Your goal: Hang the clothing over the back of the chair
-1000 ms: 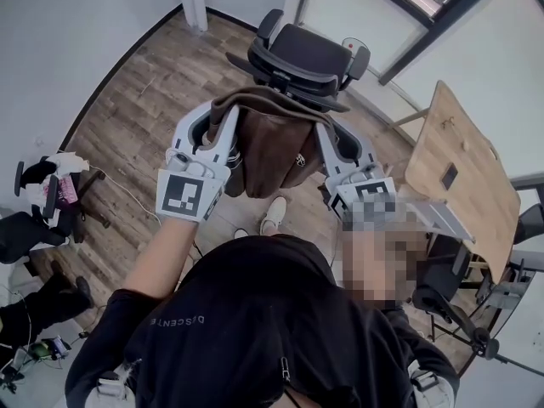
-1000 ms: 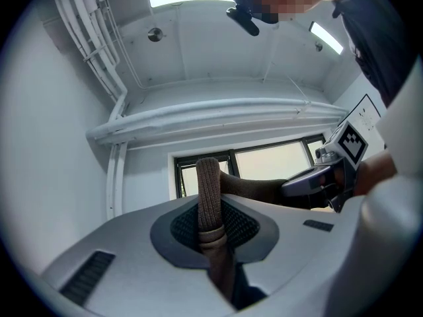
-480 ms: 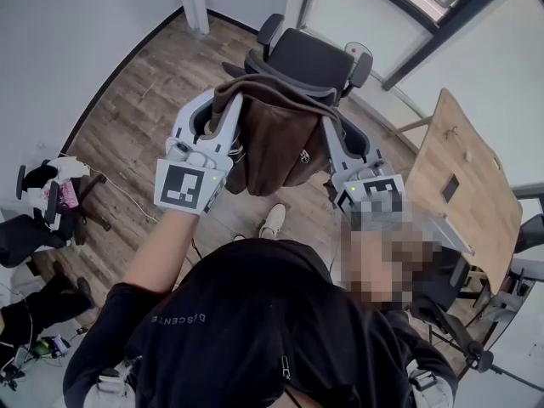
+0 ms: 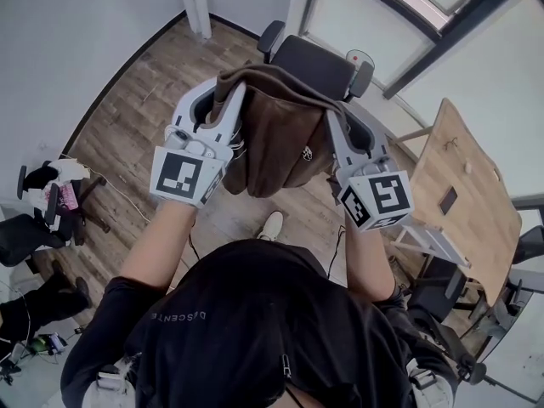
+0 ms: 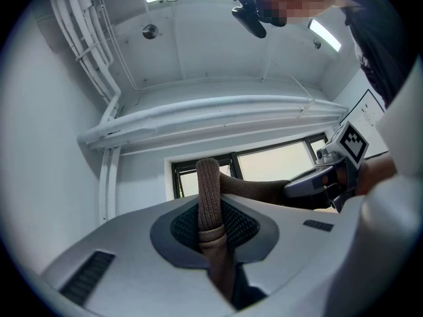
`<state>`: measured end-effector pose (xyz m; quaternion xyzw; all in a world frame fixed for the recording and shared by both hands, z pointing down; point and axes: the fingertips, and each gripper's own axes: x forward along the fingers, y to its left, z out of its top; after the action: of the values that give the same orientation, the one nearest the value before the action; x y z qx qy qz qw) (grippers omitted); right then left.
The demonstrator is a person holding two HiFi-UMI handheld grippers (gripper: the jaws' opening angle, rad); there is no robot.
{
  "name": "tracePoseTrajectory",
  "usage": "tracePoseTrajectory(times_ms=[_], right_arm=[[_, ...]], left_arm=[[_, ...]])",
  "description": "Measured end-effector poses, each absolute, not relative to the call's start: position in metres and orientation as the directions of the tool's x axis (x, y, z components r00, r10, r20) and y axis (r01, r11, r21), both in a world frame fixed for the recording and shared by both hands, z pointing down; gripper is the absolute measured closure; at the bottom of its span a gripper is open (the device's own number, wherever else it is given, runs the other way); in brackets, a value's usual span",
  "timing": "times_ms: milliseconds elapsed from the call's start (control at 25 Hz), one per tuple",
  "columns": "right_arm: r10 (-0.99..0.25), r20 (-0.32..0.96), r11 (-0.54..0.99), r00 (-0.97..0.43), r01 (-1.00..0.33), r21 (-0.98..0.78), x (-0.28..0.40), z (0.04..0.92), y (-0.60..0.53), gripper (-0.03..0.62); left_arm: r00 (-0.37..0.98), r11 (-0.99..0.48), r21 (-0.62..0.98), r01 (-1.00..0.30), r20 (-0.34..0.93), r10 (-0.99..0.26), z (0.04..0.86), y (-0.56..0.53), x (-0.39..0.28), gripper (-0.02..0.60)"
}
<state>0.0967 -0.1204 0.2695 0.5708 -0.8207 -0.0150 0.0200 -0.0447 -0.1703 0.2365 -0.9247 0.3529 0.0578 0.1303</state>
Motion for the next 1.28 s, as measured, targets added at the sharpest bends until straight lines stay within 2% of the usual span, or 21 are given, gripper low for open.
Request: tracePoseTrajectory(times_ms=[640, 1280], right_arm=[[-0.925, -0.017, 0.379, -0.380, -0.925, 0.038, 0.138, 0.255, -0.171, 0.551], [-0.973, 0.040, 0.229, -0.227, -0.972, 0.046, 0.173, 0.274, -0.260, 0.549]], left_arm=[[0.721, -0.693, -0.199, -0.692, -0.212, -0.659, 0.216, -0.215, -0.003, 0.528], [0.830, -0.809, -0.191, -0.556, -0.182, -0.527, 0.231, -0.327, 0.042, 0.528]])
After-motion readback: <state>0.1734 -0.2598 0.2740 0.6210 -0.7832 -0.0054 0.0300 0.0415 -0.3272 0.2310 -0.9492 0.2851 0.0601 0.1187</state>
